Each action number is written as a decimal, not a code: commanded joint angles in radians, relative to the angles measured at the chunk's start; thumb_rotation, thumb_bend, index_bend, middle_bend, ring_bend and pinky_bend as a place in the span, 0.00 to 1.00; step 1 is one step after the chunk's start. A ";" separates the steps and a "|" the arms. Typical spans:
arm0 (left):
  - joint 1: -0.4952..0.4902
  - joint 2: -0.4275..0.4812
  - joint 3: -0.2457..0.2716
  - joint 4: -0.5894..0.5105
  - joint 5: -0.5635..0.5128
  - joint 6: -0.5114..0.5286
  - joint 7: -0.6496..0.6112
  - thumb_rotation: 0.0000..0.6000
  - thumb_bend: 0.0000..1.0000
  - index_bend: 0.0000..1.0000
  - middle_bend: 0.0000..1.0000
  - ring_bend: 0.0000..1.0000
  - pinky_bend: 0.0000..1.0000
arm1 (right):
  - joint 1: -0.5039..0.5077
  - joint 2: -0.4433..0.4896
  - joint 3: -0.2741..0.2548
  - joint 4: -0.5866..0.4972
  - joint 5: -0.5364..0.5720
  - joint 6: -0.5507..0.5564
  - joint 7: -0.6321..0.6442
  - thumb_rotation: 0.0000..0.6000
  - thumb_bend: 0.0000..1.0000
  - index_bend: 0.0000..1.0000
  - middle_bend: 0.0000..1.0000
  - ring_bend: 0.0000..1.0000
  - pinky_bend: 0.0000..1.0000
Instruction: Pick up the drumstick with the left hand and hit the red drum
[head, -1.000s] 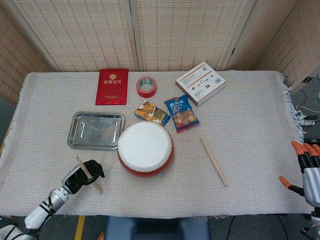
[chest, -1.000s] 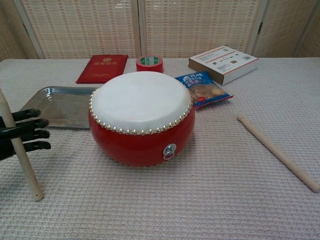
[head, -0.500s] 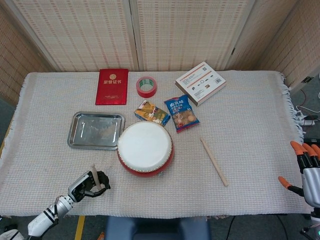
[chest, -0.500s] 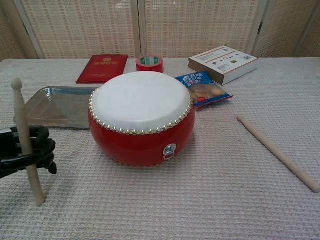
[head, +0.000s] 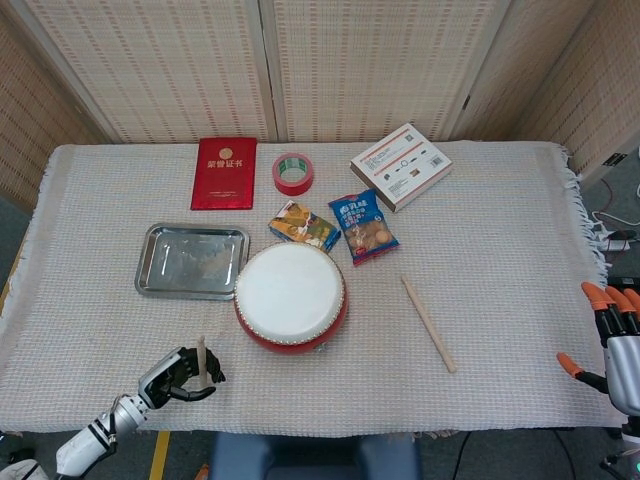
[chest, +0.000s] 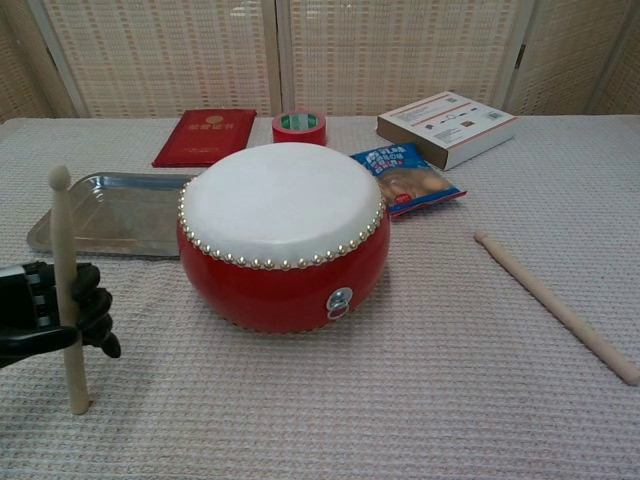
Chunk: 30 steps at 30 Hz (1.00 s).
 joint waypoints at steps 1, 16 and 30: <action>-0.002 -0.004 0.005 0.007 0.003 0.006 -0.006 0.90 0.24 0.55 0.53 0.44 0.36 | 0.000 0.000 0.000 -0.001 0.000 0.001 -0.001 1.00 0.09 0.04 0.13 0.00 0.09; -0.002 -0.021 0.011 0.007 -0.022 -0.016 0.135 0.88 0.24 0.72 0.71 0.60 0.57 | -0.002 0.002 0.001 -0.009 -0.009 0.010 -0.009 1.00 0.09 0.04 0.13 0.00 0.09; 0.004 -0.055 0.006 0.010 -0.063 -0.070 0.293 1.00 0.24 0.83 0.84 0.73 0.67 | -0.004 0.002 0.003 -0.010 -0.014 0.018 -0.006 1.00 0.09 0.04 0.13 0.00 0.09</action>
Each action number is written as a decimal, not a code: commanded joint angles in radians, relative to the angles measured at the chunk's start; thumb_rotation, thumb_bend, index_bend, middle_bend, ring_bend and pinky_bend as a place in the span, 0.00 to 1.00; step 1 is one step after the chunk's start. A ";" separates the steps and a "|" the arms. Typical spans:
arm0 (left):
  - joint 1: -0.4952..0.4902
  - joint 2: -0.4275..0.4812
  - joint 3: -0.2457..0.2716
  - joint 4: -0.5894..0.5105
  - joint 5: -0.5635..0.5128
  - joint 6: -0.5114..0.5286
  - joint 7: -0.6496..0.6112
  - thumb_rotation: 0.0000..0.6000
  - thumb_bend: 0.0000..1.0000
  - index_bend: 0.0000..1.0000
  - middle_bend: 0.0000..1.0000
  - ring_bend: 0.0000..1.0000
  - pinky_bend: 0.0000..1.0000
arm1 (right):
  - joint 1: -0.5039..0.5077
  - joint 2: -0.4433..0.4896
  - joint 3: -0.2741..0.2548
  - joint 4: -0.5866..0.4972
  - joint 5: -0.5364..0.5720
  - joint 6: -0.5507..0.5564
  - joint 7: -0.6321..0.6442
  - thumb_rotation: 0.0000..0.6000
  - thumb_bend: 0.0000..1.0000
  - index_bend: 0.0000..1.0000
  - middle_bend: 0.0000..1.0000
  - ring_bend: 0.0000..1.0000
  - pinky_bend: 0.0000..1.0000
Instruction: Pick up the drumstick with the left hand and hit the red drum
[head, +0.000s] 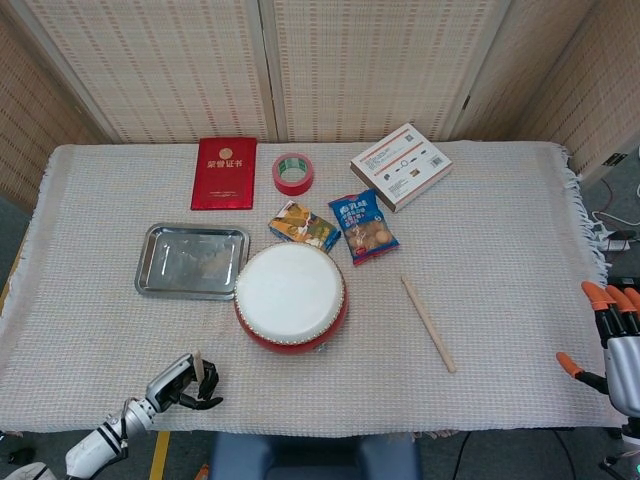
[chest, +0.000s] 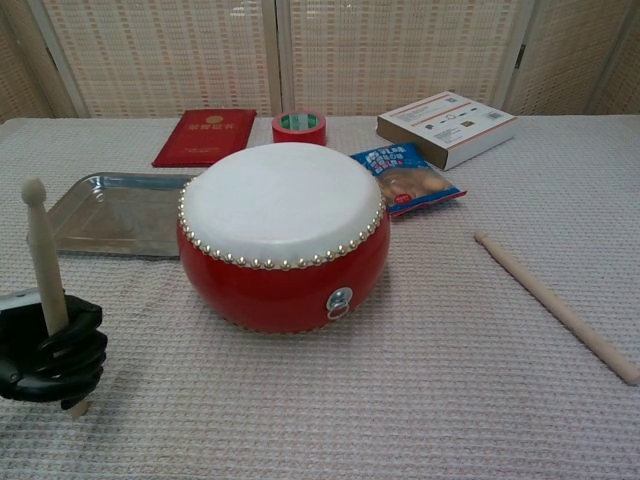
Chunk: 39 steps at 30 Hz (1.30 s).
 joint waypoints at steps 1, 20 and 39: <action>0.004 -0.012 -0.005 0.002 -0.017 -0.015 0.020 1.00 0.24 0.84 0.84 0.73 0.67 | 0.000 0.000 0.001 0.000 0.001 0.000 0.000 1.00 0.09 0.04 0.13 0.00 0.09; 0.017 -0.041 -0.010 0.028 -0.039 -0.042 0.063 1.00 0.30 0.91 0.89 0.77 0.73 | 0.002 -0.002 0.002 -0.003 0.004 -0.005 -0.005 1.00 0.09 0.04 0.13 0.00 0.09; 0.049 -0.076 -0.034 0.059 -0.048 -0.012 0.205 1.00 0.61 1.00 1.00 0.93 1.00 | 0.005 -0.005 0.004 -0.001 0.008 -0.010 -0.010 1.00 0.09 0.04 0.13 0.00 0.09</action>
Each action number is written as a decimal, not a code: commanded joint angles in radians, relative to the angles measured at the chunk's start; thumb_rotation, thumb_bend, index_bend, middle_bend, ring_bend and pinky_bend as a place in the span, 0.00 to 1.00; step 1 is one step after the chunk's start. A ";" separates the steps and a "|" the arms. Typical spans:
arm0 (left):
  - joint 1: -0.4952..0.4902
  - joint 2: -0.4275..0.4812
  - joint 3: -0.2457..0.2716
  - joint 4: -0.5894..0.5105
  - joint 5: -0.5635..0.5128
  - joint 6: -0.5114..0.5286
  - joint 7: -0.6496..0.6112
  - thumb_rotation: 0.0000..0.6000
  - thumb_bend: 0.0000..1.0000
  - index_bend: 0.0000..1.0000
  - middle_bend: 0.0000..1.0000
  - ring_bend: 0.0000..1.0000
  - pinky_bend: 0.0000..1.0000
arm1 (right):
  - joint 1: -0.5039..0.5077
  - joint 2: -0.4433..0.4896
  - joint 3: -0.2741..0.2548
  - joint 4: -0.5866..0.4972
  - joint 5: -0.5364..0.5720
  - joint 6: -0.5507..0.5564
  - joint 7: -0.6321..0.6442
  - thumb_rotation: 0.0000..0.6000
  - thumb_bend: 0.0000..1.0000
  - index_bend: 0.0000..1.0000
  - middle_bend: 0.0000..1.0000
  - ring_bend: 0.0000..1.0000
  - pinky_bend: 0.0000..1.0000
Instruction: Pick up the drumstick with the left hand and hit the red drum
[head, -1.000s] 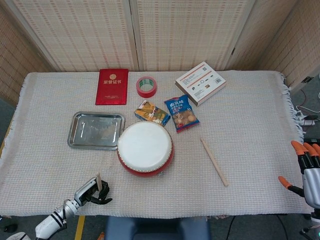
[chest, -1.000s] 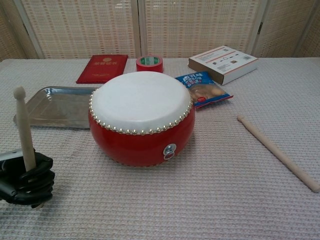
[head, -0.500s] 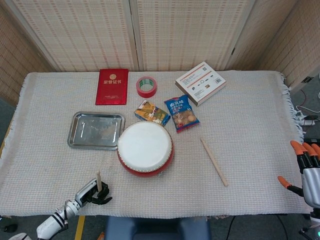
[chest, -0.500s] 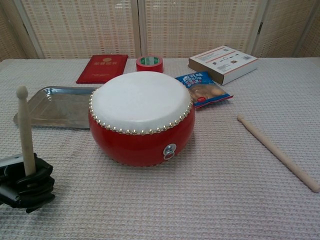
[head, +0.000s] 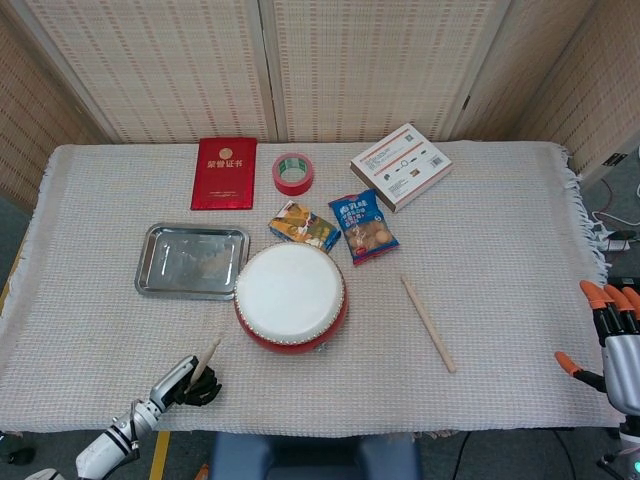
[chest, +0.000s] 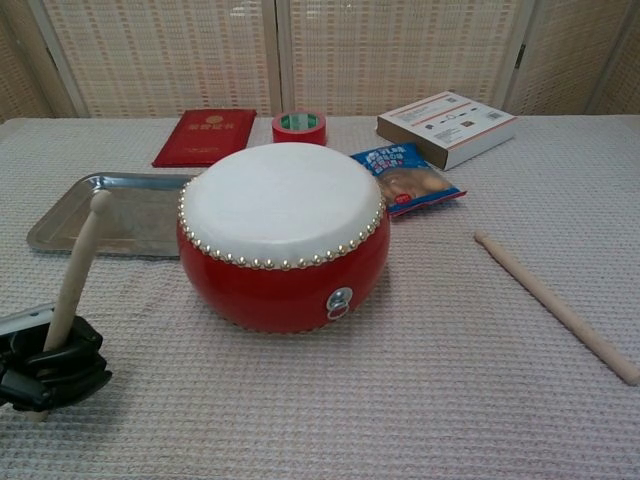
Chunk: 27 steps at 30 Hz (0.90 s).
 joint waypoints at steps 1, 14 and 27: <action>0.006 -0.004 -0.008 0.001 0.002 0.013 0.029 1.00 0.62 1.00 1.00 0.94 1.00 | 0.000 0.000 0.000 0.000 -0.001 0.001 -0.001 1.00 0.09 0.04 0.13 0.00 0.09; -0.096 0.189 -0.105 -0.138 0.014 0.005 0.288 1.00 0.71 1.00 1.00 1.00 1.00 | 0.006 0.007 0.008 0.011 -0.010 0.009 0.013 1.00 0.09 0.04 0.13 0.00 0.09; -0.207 0.252 -0.356 -0.271 -0.356 -0.106 1.188 1.00 0.72 1.00 1.00 1.00 1.00 | 0.031 0.016 0.023 0.015 -0.029 0.005 0.026 1.00 0.09 0.04 0.13 0.00 0.09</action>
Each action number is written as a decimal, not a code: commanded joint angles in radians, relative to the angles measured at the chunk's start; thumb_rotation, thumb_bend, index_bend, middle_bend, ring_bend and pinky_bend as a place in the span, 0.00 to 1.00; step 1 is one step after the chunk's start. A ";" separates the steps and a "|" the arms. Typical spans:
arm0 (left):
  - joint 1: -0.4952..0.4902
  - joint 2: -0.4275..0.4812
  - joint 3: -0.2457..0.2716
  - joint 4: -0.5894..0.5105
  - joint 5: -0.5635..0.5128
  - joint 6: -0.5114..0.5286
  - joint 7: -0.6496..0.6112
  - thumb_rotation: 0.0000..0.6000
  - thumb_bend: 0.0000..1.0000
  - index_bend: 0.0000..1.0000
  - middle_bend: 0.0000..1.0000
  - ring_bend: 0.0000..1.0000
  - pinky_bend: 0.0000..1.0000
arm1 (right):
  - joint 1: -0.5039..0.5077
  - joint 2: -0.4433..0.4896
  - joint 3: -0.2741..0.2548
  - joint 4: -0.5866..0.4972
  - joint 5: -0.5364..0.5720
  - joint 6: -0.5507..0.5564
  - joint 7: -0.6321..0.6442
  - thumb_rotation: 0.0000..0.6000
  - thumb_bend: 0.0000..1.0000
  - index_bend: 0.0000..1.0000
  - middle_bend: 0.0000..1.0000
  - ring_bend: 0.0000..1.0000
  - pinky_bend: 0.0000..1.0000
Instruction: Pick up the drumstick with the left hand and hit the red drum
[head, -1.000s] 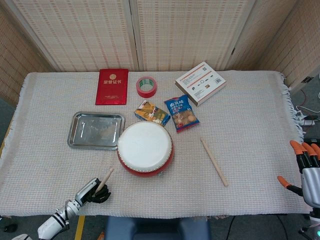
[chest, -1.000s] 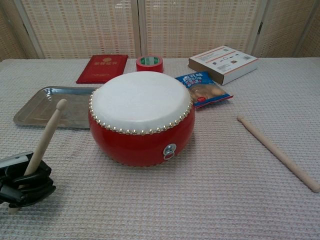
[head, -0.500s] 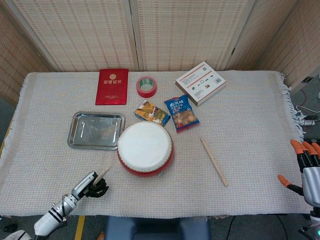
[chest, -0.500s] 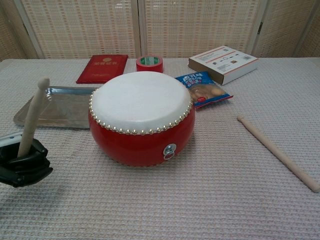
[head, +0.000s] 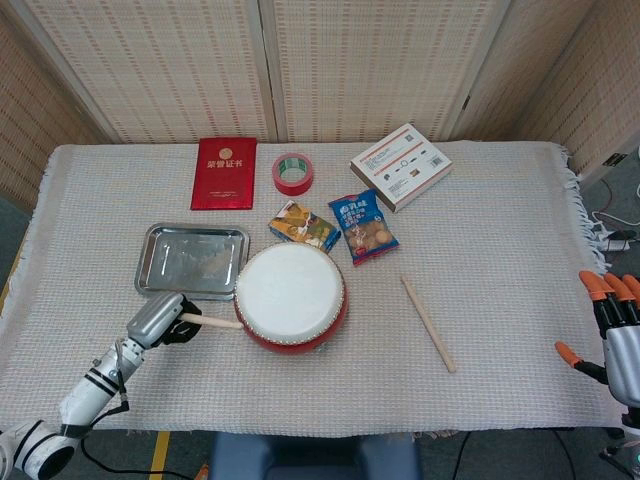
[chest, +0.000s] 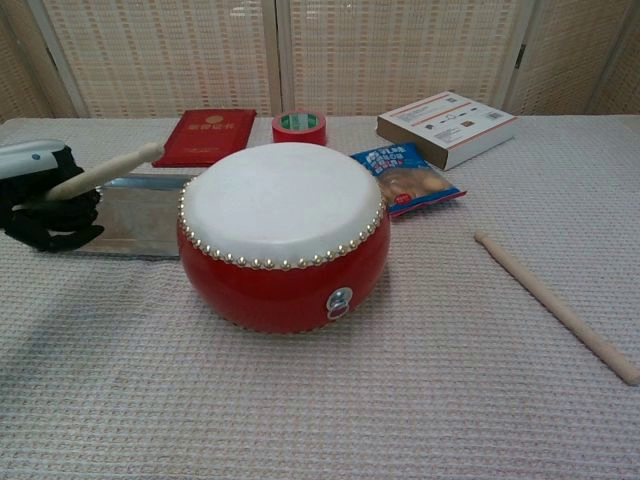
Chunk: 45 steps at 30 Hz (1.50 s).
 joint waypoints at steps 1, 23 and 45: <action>-0.076 -0.002 -0.133 -0.053 -0.212 -0.045 0.419 1.00 0.72 1.00 1.00 1.00 1.00 | 0.006 -0.003 0.002 0.003 -0.003 -0.003 0.005 1.00 0.09 0.04 0.13 0.00 0.09; -0.268 -0.132 -0.150 -0.092 -0.651 -0.047 1.221 1.00 0.71 1.00 1.00 1.00 1.00 | 0.003 -0.005 0.004 0.043 -0.006 0.024 0.064 1.00 0.09 0.04 0.13 0.00 0.09; -0.277 -0.164 -0.165 -0.116 -0.666 -0.004 1.126 1.00 0.70 1.00 1.00 1.00 1.00 | -0.002 -0.012 -0.003 0.068 -0.001 0.029 0.099 1.00 0.09 0.05 0.13 0.00 0.09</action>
